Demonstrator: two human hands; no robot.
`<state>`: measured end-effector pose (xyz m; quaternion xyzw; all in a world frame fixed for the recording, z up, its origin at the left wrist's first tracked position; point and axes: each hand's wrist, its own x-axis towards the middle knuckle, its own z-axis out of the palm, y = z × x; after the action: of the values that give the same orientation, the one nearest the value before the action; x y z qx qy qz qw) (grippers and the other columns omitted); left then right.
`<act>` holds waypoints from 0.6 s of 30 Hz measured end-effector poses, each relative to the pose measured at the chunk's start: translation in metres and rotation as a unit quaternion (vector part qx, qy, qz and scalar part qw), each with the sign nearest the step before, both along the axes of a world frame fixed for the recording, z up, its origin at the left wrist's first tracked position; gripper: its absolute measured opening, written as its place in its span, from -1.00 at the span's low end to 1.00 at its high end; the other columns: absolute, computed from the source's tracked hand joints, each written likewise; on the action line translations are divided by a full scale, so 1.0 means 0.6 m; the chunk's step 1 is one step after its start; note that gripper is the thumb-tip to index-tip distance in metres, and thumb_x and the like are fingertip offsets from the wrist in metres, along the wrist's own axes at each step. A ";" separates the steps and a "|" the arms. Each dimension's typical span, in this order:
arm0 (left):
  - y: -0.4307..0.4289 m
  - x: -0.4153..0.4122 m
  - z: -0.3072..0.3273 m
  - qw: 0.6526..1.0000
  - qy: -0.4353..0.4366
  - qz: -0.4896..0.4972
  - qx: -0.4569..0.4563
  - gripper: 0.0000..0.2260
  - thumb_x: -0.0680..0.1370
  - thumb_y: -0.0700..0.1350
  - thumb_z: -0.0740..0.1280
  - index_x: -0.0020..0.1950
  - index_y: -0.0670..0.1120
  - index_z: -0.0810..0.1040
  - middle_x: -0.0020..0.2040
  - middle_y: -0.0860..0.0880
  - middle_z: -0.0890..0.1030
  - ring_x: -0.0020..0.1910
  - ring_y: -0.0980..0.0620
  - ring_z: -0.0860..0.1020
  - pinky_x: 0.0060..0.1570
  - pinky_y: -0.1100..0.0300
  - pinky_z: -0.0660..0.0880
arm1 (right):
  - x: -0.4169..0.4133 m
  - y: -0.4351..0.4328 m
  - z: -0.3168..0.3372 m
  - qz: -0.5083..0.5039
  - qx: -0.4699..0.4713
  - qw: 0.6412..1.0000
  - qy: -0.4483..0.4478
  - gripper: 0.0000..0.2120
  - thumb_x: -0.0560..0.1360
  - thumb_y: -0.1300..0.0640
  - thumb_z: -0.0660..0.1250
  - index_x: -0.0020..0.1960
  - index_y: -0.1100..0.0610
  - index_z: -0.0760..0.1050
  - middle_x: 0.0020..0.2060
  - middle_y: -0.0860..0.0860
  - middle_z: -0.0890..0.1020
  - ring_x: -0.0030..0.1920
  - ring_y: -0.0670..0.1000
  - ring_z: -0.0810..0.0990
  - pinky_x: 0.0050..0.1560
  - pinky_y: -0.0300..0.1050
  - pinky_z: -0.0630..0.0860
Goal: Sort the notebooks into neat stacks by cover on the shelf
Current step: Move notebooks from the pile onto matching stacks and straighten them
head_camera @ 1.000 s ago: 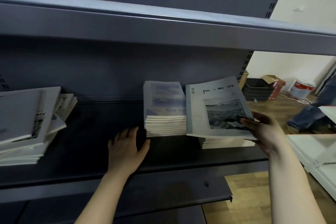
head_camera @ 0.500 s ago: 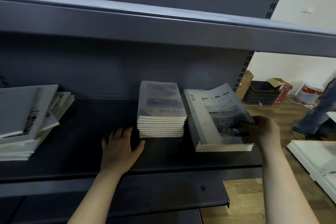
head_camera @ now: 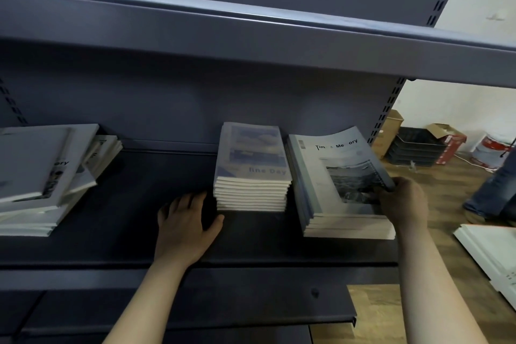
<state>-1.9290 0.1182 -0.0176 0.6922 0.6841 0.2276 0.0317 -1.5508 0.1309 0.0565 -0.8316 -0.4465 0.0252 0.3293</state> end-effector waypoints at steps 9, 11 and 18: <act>-0.002 -0.001 0.001 1.000 -0.003 -0.001 0.003 -0.46 0.51 0.27 0.13 0.44 0.09 0.25 0.39 0.00 0.37 0.37 -0.03 0.28 0.36 -0.06 0.11 | 0.000 -0.004 -0.012 0.015 0.041 0.999 -0.022 -0.72 0.46 0.24 0.39 0.17 0.22 0.57 0.09 0.26 0.58 0.13 0.29 0.49 0.03 0.11 0.48; -0.002 0.000 0.002 1.000 -0.002 -0.001 0.001 -0.46 0.51 0.27 0.13 0.44 0.09 0.25 0.39 0.00 0.36 0.37 -0.04 0.28 0.36 -0.07 0.11 | -0.006 -0.006 -0.009 0.020 0.037 0.998 -0.038 -0.82 0.46 0.26 0.38 0.05 0.18 0.65 0.05 0.26 0.60 0.07 0.31 0.52 -0.03 0.11 0.51; -0.008 -0.002 0.007 1.000 0.003 -0.002 -0.021 -0.47 0.53 0.25 0.11 0.46 0.10 0.22 0.42 0.01 0.33 0.40 -0.04 0.25 0.38 -0.09 0.09 | -0.039 -0.023 -0.011 0.000 0.009 0.998 -0.066 -0.77 0.51 0.25 0.28 0.11 0.15 0.64 0.10 0.28 0.56 0.10 0.36 0.48 0.08 0.17 0.43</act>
<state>-1.9301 0.1134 -0.0131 0.6932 0.6878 0.2108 0.0447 -1.5742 0.1172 0.0498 -0.8284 -0.4675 -0.0337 0.3067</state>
